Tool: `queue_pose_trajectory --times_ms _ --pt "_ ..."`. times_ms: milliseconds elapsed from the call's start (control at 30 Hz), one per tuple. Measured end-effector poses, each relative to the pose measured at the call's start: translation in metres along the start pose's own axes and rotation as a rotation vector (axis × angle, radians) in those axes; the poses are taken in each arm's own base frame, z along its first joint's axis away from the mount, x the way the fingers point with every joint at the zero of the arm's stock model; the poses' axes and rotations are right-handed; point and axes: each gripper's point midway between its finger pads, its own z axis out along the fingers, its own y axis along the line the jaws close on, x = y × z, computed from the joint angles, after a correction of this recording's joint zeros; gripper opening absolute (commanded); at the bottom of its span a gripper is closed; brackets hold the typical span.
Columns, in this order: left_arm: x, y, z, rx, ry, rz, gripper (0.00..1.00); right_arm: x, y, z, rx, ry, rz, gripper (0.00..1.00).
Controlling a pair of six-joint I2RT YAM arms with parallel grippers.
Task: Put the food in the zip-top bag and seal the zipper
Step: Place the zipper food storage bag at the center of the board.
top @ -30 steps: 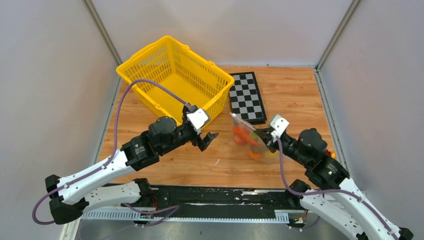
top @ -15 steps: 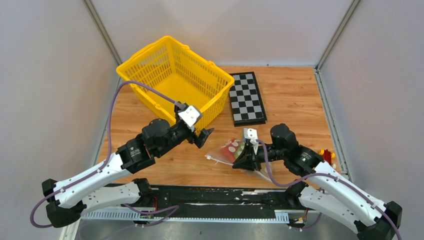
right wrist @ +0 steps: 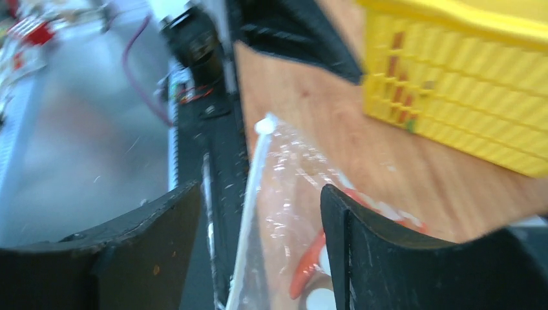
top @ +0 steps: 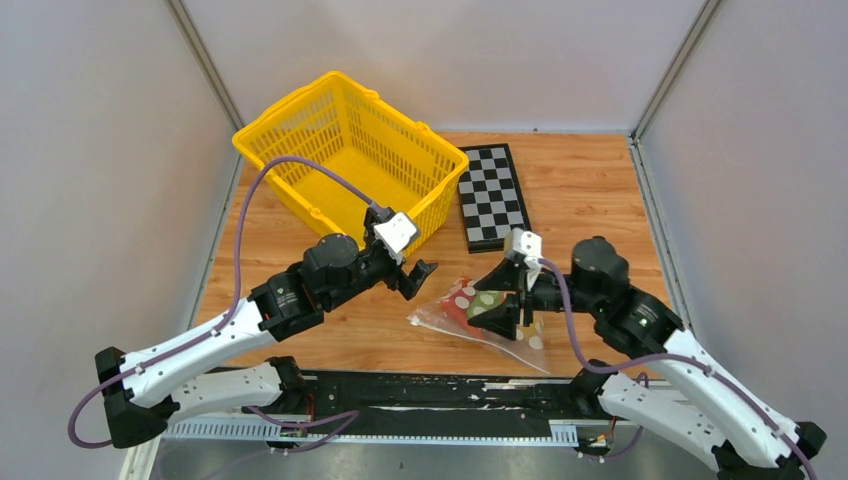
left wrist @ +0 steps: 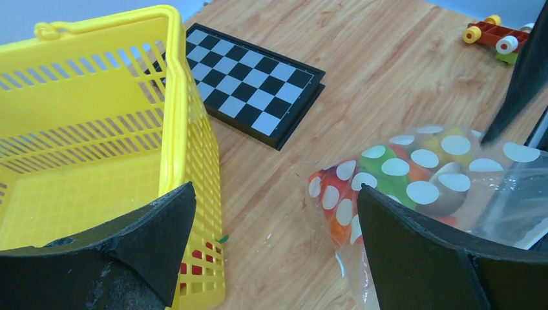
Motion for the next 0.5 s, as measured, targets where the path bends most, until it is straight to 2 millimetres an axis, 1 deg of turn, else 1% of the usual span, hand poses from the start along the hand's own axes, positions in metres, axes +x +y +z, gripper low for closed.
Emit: queue_pose_trajectory --times_ms 67,133,167,200,267,333,367,400,433,467,500 --pt "0.0 -0.001 0.0 0.007 -0.001 -0.003 1.0 -0.013 -0.016 -0.014 0.158 -0.057 -0.014 0.75" --pt "0.0 -0.002 0.0 0.01 -0.001 -0.007 1.0 -0.018 -0.035 -0.024 0.301 -0.088 0.001 0.74" --pt "0.0 -0.002 0.0 0.01 -0.001 -0.008 1.0 -0.018 -0.055 -0.032 0.427 -0.098 0.034 0.73" --pt "0.0 -0.002 0.0 0.01 -0.001 -0.009 1.0 -0.015 -0.069 -0.036 0.506 -0.094 0.065 0.73" --pt "0.0 -0.002 0.001 0.011 0.001 -0.01 1.0 0.007 -0.107 -0.045 0.702 -0.05 0.182 0.73" --pt "0.002 -0.004 0.002 0.015 0.006 -0.011 1.0 0.034 -0.132 -0.046 0.807 0.012 0.285 0.72" --pt "0.003 -0.004 0.003 0.019 0.009 -0.011 1.0 0.052 -0.143 -0.044 0.847 0.056 0.347 0.71" --pt "0.004 -0.005 0.004 0.021 0.013 -0.012 1.0 0.076 -0.152 -0.04 0.878 0.115 0.415 0.7" --pt "0.005 -0.006 0.005 0.024 0.017 -0.012 1.0 0.097 -0.157 -0.036 0.894 0.174 0.469 0.7" --pt "0.006 -0.007 0.005 0.029 0.021 -0.012 1.0 0.117 -0.158 -0.032 0.896 0.234 0.515 0.69" --pt "0.007 -0.008 0.006 0.032 0.023 -0.014 1.0 0.131 -0.156 -0.029 0.886 0.278 0.549 0.68"
